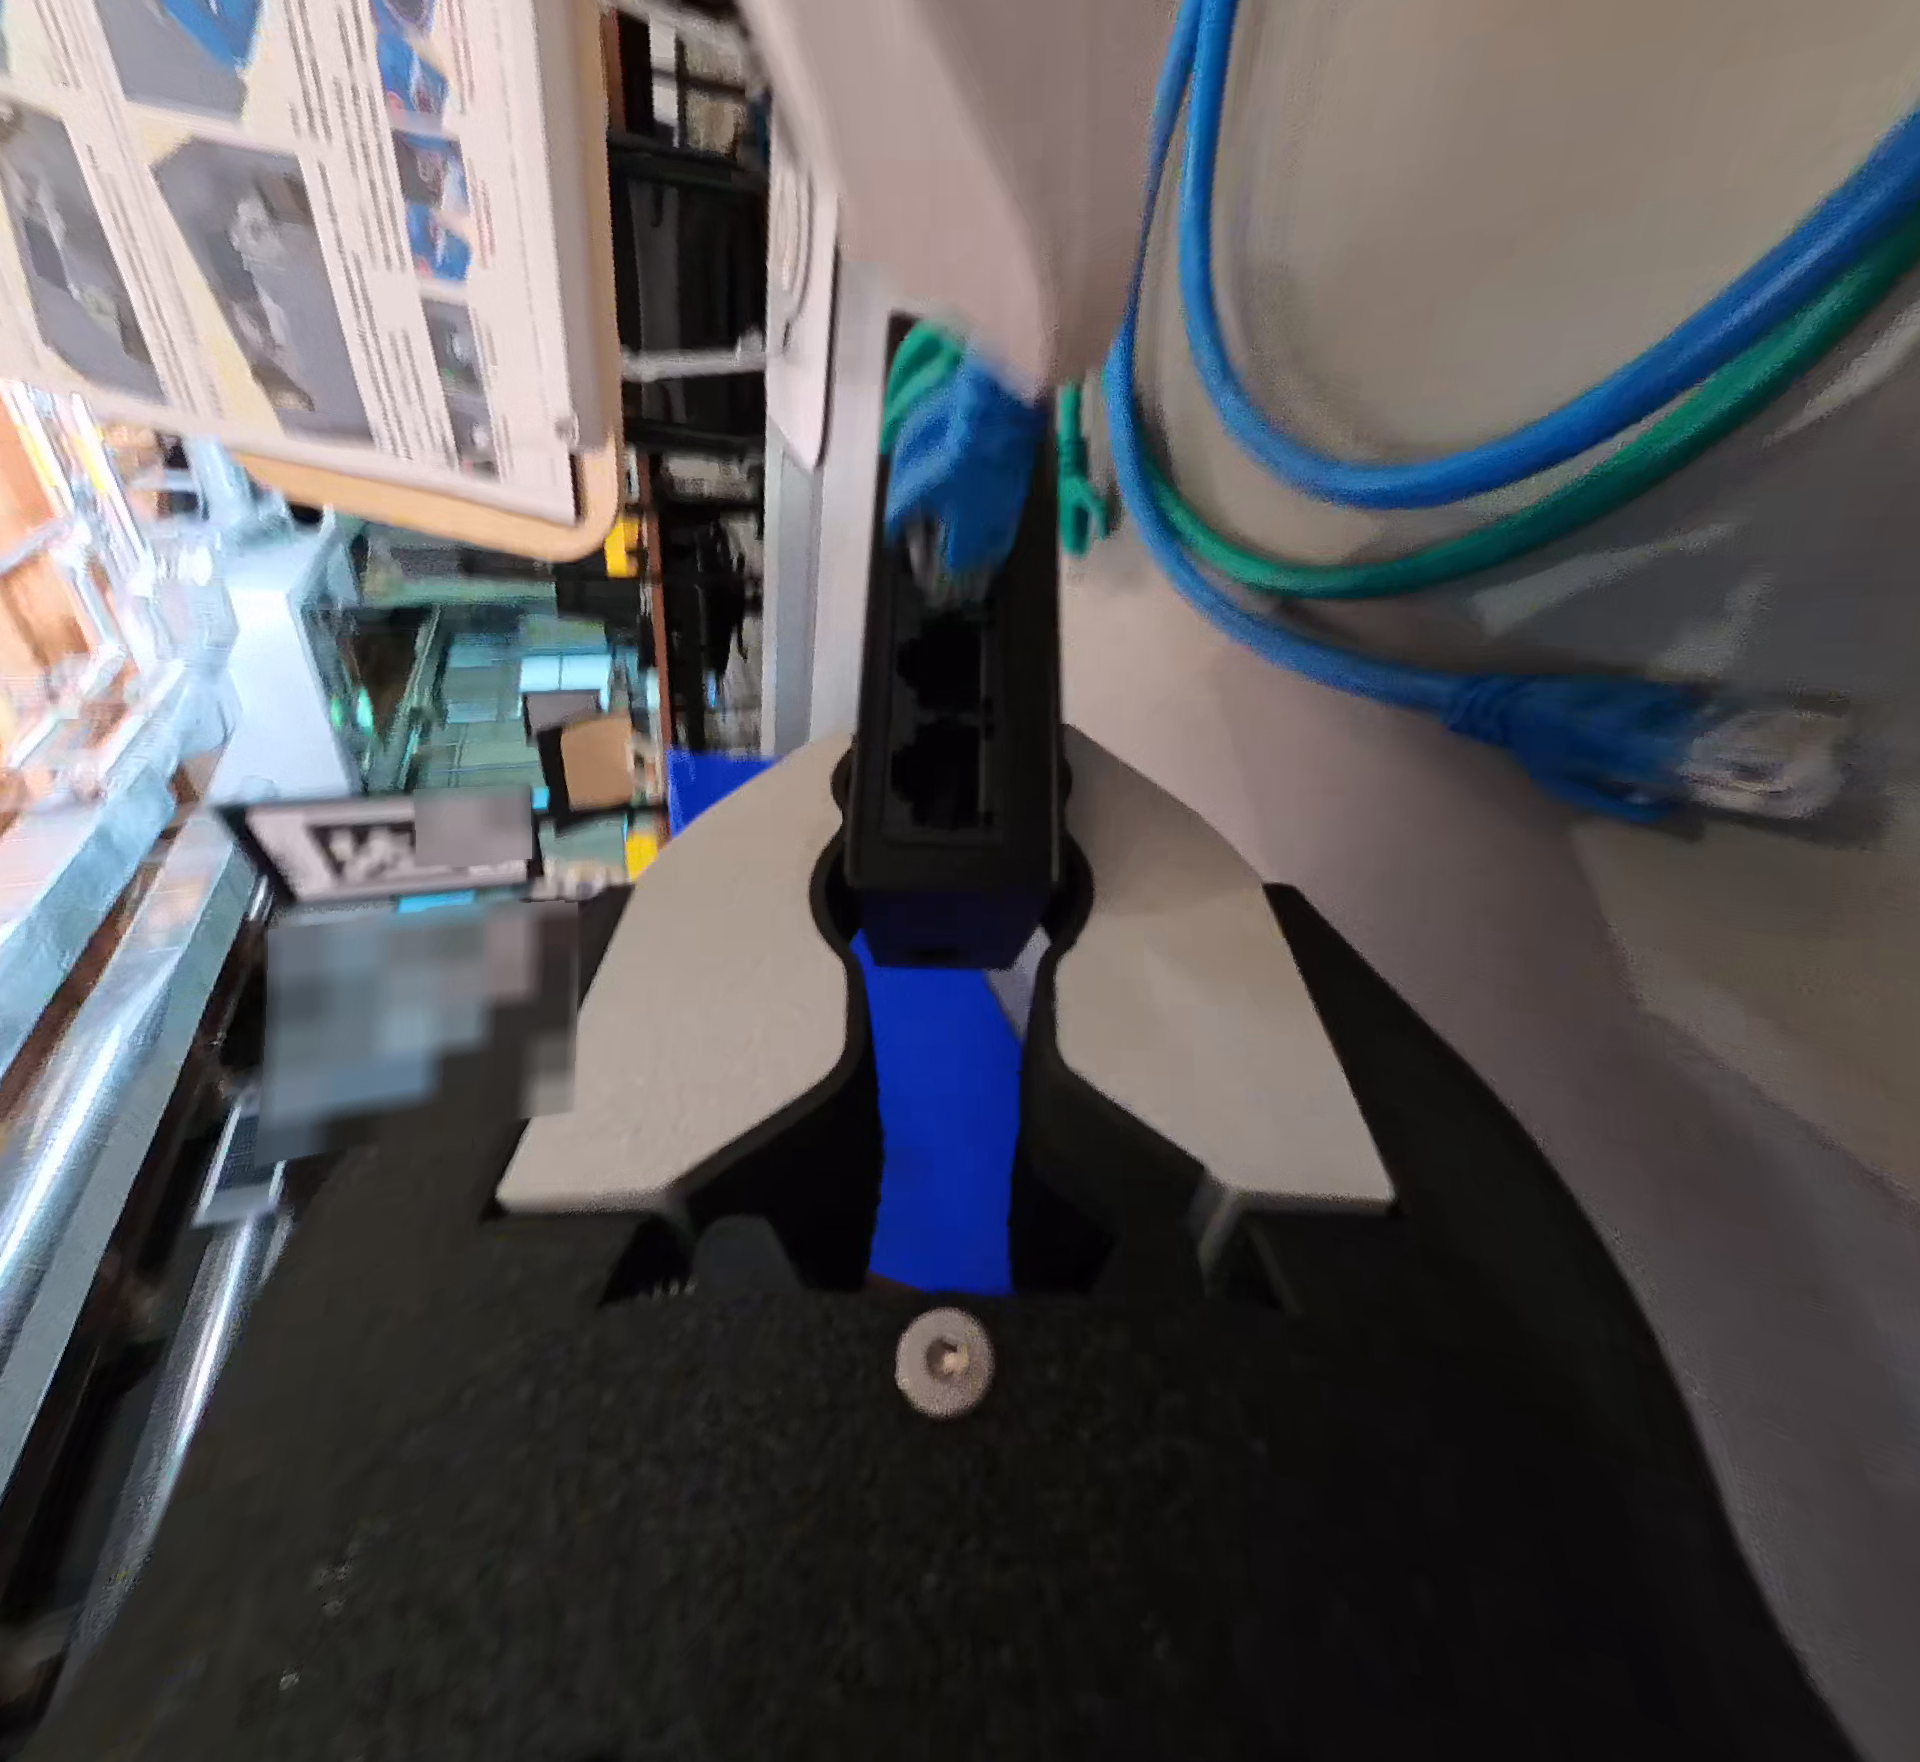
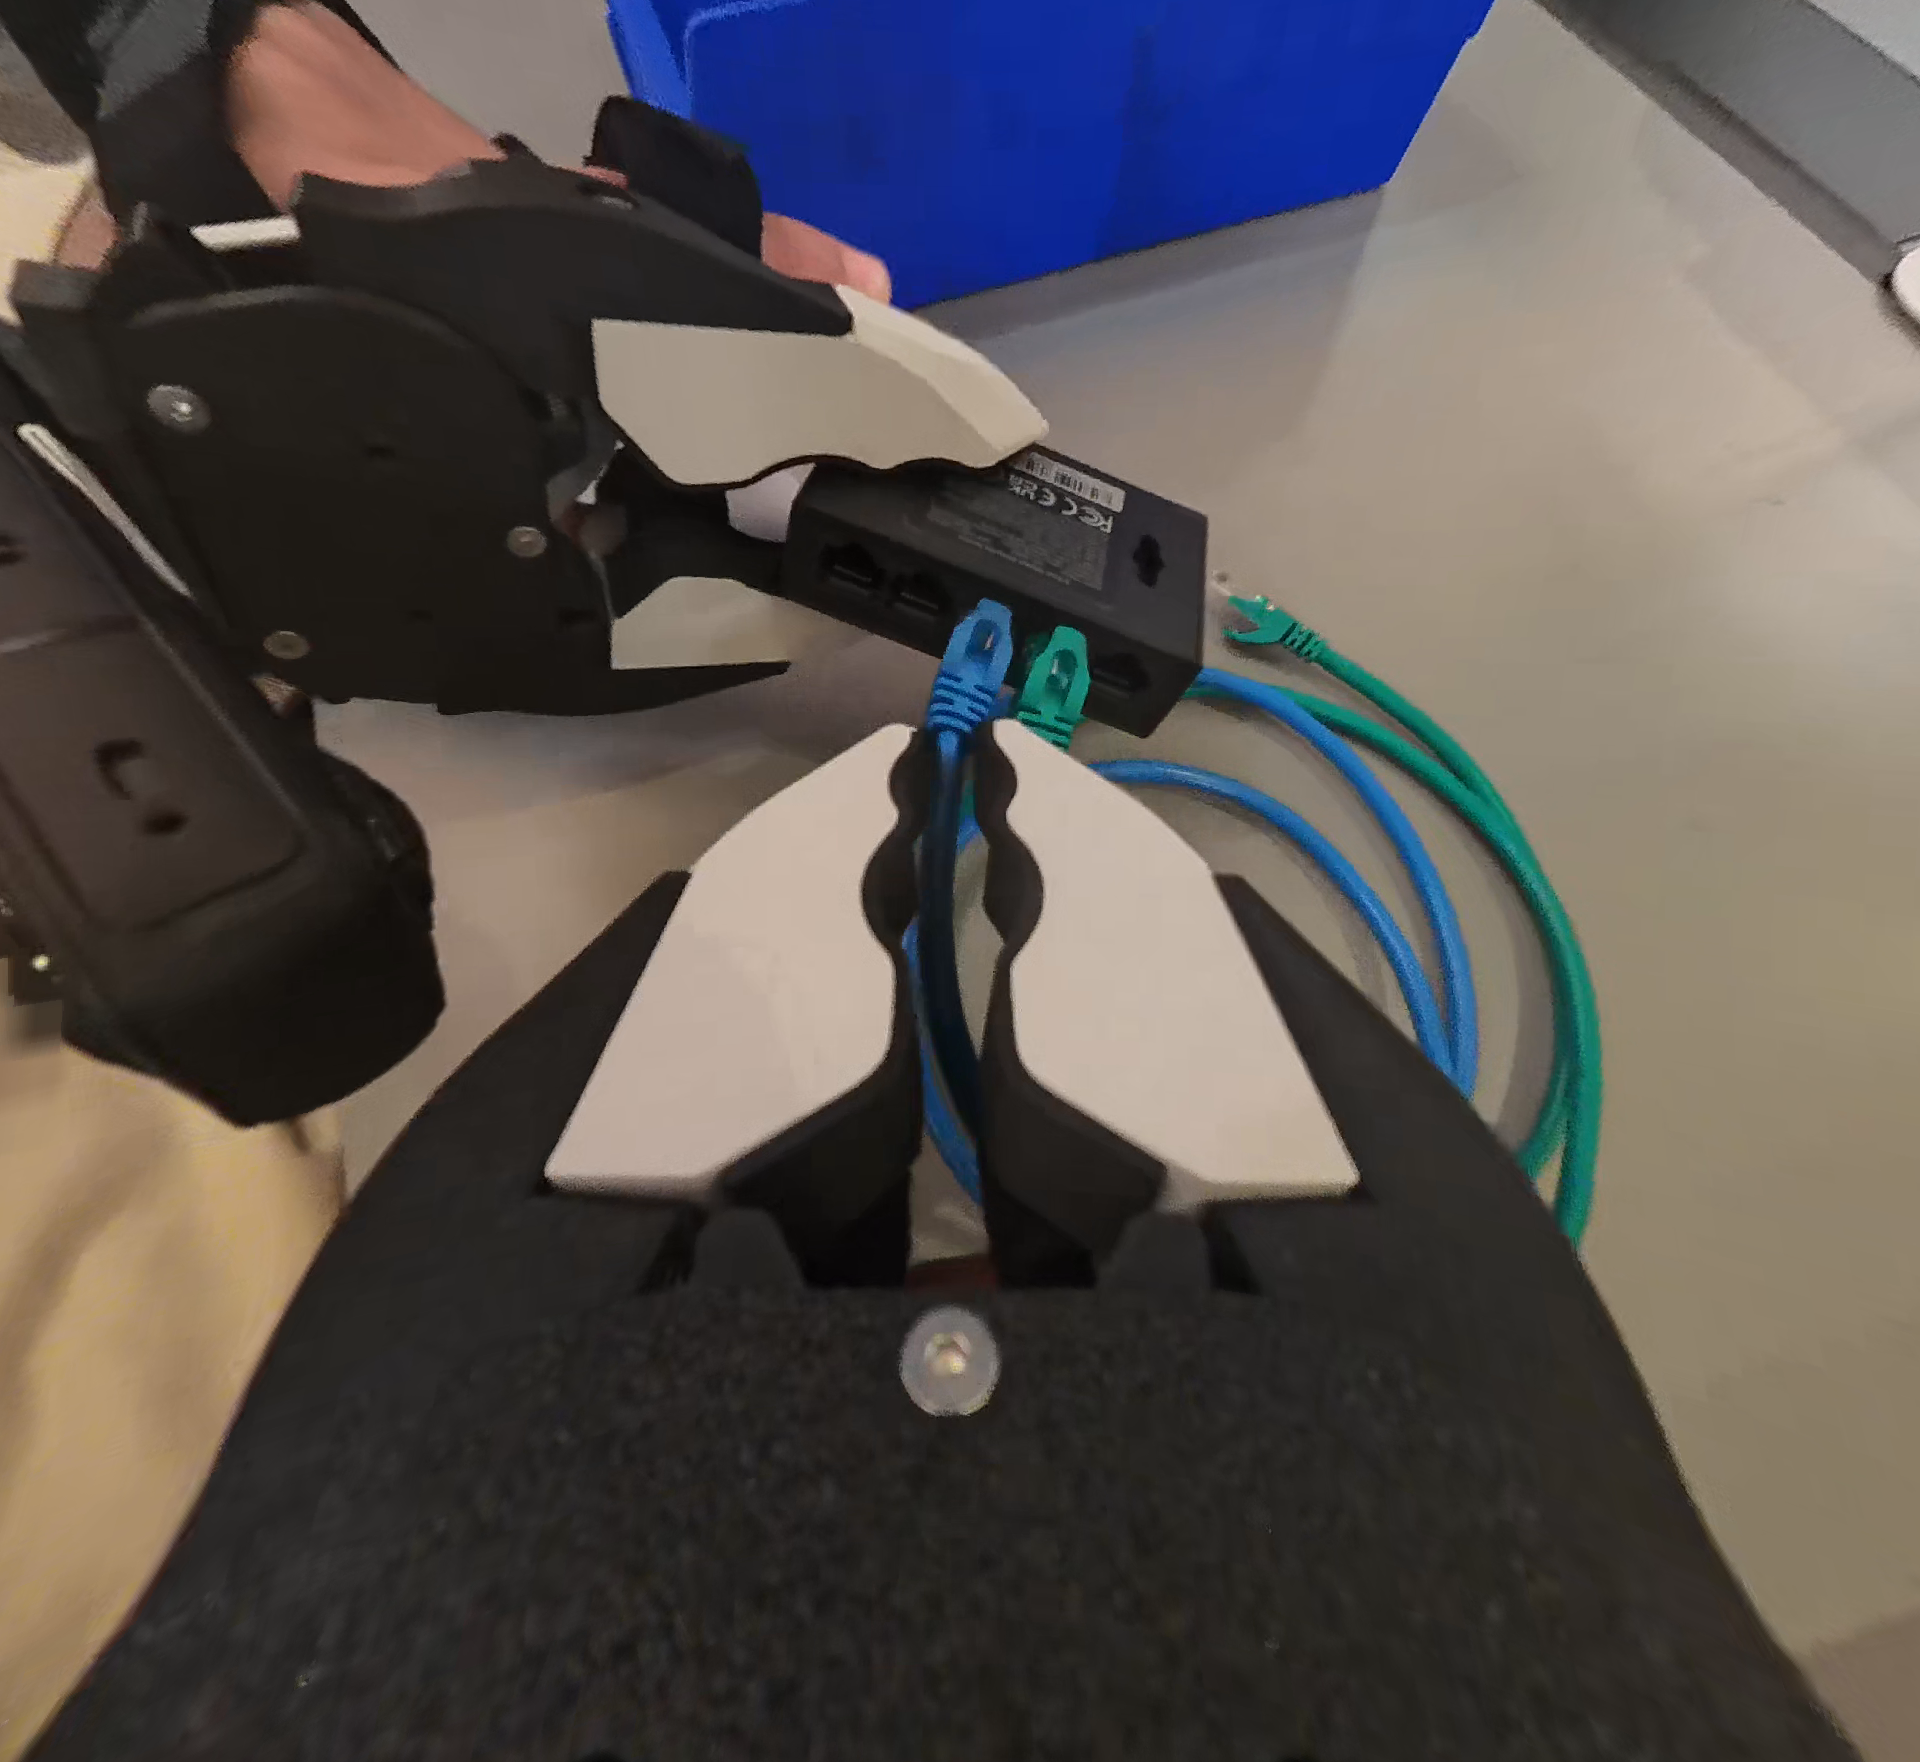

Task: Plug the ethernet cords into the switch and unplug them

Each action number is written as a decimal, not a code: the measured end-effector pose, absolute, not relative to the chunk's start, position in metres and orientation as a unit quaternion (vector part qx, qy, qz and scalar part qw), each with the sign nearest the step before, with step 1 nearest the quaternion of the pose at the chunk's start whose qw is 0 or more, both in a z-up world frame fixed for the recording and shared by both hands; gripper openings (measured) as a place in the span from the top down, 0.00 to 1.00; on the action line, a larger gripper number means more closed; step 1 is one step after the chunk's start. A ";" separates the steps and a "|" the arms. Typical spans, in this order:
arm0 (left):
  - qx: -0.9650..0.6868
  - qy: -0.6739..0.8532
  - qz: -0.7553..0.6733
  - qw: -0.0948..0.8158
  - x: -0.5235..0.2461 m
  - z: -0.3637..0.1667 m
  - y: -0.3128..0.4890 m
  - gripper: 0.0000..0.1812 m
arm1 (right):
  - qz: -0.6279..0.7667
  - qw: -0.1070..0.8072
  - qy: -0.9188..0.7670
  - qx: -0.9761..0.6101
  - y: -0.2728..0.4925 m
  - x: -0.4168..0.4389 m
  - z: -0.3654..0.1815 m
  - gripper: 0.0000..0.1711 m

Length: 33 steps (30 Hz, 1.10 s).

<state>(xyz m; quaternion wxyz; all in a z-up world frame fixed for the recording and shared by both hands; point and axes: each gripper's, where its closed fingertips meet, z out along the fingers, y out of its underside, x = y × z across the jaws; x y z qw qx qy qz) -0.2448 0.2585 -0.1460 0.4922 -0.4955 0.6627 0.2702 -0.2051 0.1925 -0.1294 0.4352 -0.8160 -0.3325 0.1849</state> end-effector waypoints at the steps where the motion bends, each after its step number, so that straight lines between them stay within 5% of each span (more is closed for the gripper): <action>1: -0.516 0.643 0.304 0.478 -0.258 -0.145 0.273 0.84 | 0.180 0.433 -0.336 -0.817 0.190 -0.202 -0.128 0.95; 4: -0.585 0.583 0.313 0.469 -0.306 -0.131 0.317 0.84 | 0.217 0.455 -0.293 -0.812 0.177 -0.169 -0.114 0.95; 7: -0.491 0.604 0.251 0.575 -0.243 -0.083 0.245 0.84 | 0.240 0.472 -0.278 -0.802 0.180 -0.158 -0.105 0.95; 10: -0.498 0.600 0.278 0.561 -0.245 -0.091 0.259 0.84 | 0.265 0.441 -0.399 -0.759 0.147 -0.169 -0.111 0.95; 13: -0.549 0.576 0.264 0.545 -0.263 -0.092 0.283 0.84 | 0.070 0.364 -0.441 -0.818 0.154 -0.127 -0.168 0.94; 16: -0.552 0.567 0.296 0.536 -0.281 -0.094 0.298 0.84 | 0.053 0.344 -0.449 -0.823 0.158 -0.137 -0.189 0.94; 24: -0.574 0.575 0.310 0.493 -0.332 -0.114 0.306 0.84 | 0.056 0.342 -0.404 -0.846 0.139 -0.123 -0.152 0.80; 33: -0.564 0.616 0.280 0.474 -0.313 -0.135 0.289 0.84 | 0.046 0.340 -0.342 -0.875 0.154 -0.131 -0.193 0.74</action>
